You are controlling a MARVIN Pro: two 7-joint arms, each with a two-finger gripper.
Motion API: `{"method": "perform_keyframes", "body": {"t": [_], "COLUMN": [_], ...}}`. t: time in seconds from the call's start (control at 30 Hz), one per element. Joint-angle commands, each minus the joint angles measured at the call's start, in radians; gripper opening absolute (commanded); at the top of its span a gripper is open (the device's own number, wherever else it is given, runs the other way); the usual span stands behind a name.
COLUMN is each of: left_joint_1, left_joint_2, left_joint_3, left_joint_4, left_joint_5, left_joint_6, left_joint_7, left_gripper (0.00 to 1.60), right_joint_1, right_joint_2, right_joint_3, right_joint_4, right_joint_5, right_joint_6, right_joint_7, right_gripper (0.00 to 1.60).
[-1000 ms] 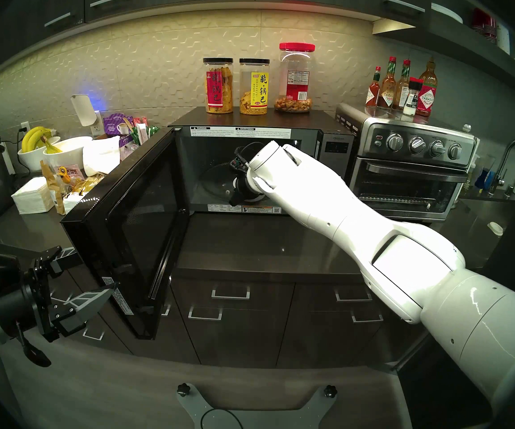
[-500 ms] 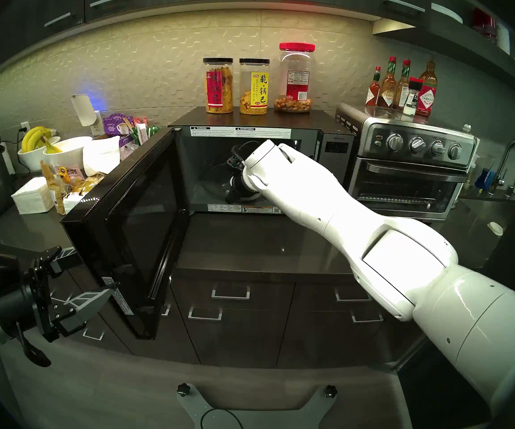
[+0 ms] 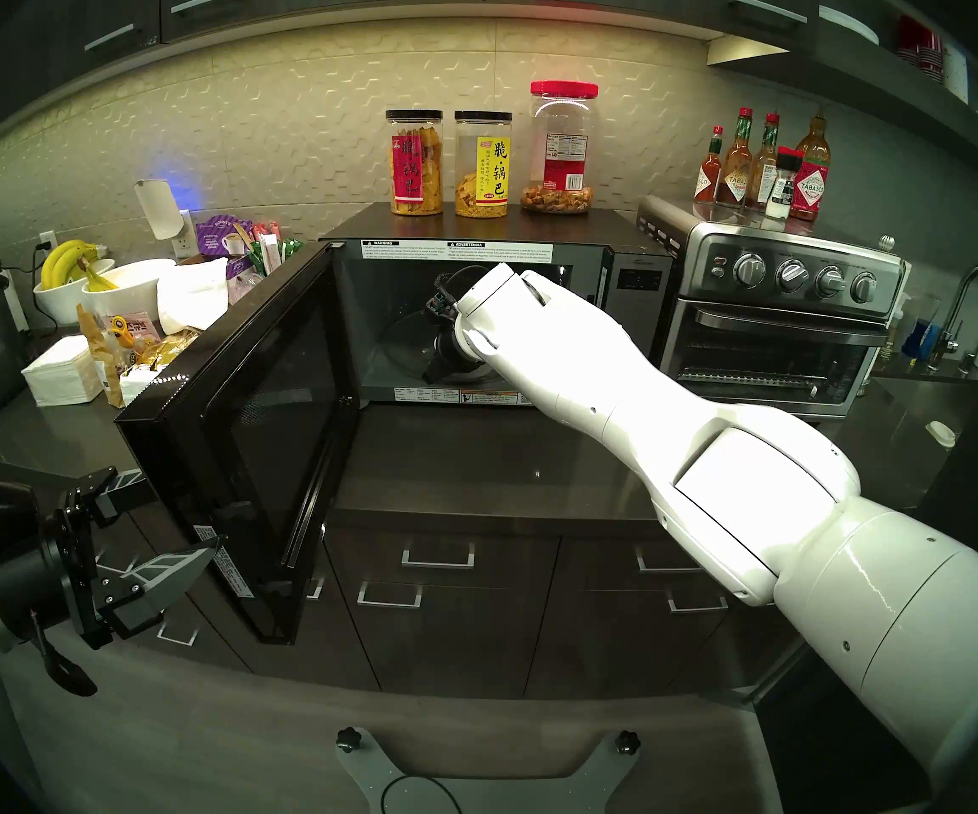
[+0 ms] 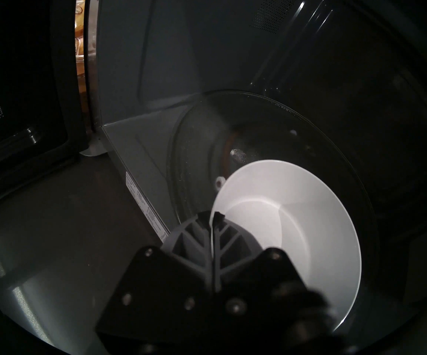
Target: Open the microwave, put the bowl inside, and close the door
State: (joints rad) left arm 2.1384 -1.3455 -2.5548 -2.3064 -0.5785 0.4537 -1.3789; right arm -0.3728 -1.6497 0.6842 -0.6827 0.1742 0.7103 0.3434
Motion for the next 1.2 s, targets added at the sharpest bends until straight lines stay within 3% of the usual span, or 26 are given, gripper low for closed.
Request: {"method": "perform_keyframes", "body": {"t": [0.0, 0.87, 0.9, 1.0, 1.07, 1.1, 1.17], "left_joint_1": [-0.003, -0.003, -0.003, -0.003, -0.003, -0.003, -0.003], "left_joint_2": [-0.002, -0.002, -0.002, -0.002, -0.002, -0.002, -0.002], "left_joint_3": [0.001, 0.001, 0.001, 0.001, 0.001, 0.001, 0.001], "left_joint_4": [-0.005, -0.005, -0.005, -0.005, -0.005, -0.005, -0.005], "left_joint_5": [-0.009, -0.009, -0.009, -0.009, -0.009, -0.009, -0.009], "left_joint_6": [0.001, 0.001, 0.001, 0.001, 0.001, 0.001, 0.001], "left_joint_7": [-0.006, -0.006, -0.006, -0.006, -0.006, -0.006, -0.006], "left_gripper": [1.60, 1.60, 1.60, 1.60, 1.60, 1.60, 1.60], "right_joint_1": [0.047, 0.091, 0.093, 0.096, 0.098, 0.099, 0.100], "right_joint_2": [-0.046, -0.113, -0.115, -0.120, -0.122, -0.123, -0.124], "right_joint_3": [0.012, 0.049, 0.051, 0.055, 0.057, 0.058, 0.060], "right_joint_4": [0.029, 0.194, 0.199, 0.211, 0.218, 0.220, 0.224], "right_joint_5": [-0.006, -0.014, -0.014, -0.016, -0.017, -0.018, -0.019], "right_joint_6": [-0.012, -0.065, -0.067, -0.073, -0.076, -0.077, -0.080], "right_joint_7": [-0.032, -0.053, -0.053, -0.055, -0.054, -0.054, -0.053], "right_gripper": [0.00, 0.00, 0.09, 0.18, 0.38, 0.38, 0.60]}}
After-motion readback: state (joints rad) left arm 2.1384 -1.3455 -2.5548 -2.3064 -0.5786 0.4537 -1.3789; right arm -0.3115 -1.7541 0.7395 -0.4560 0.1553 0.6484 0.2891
